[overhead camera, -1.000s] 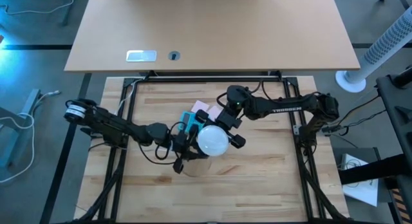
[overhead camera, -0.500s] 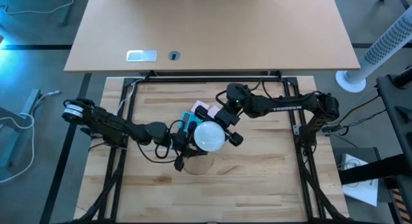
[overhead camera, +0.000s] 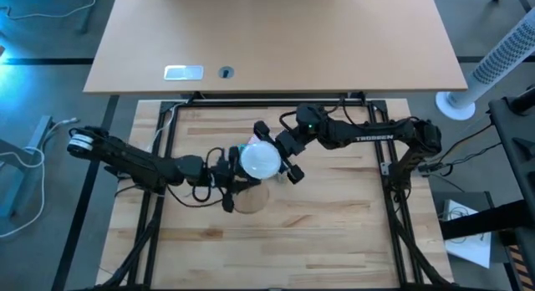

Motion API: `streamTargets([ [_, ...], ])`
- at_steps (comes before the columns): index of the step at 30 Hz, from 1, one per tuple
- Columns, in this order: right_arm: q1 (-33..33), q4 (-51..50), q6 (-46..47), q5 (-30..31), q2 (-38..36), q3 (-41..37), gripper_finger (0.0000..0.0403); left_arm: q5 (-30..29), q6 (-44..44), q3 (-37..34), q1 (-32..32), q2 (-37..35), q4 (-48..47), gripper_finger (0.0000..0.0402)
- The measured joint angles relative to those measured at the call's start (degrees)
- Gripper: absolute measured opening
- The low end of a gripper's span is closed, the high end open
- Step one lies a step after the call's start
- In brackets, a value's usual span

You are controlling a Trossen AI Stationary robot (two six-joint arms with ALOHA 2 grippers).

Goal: Screw lightbulb
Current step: Insert the lightbulb into the black table lamp

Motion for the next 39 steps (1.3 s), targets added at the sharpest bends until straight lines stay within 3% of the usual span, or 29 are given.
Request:
streamTargets([
  [7, 0.01, -1.31, 1.76, 10.75, 0.14, -0.07, 0.0155, -10.62, 1.05, -0.80, -0.02, 0.37, -0.95, 0.0064],
  [25, 0.12, -4.46, 0.99, 34.71, 0.17, -0.02, 0.0155, -31.37, 2.73, -1.14, 0.42, -1.94, -6.24, 0.0063],
  [35, 0.18, -5.36, 3.19, 51.71, 0.37, -0.09, 0.0155, -33.12, 4.44, 2.23, 6.45, 1.70, -9.41, 0.0063],
  [39, 0.18, -5.46, 5.24, 55.35, 0.39, -0.09, 0.0155, -34.64, 5.91, 3.06, 7.40, 2.79, -9.33, 0.0063],
])
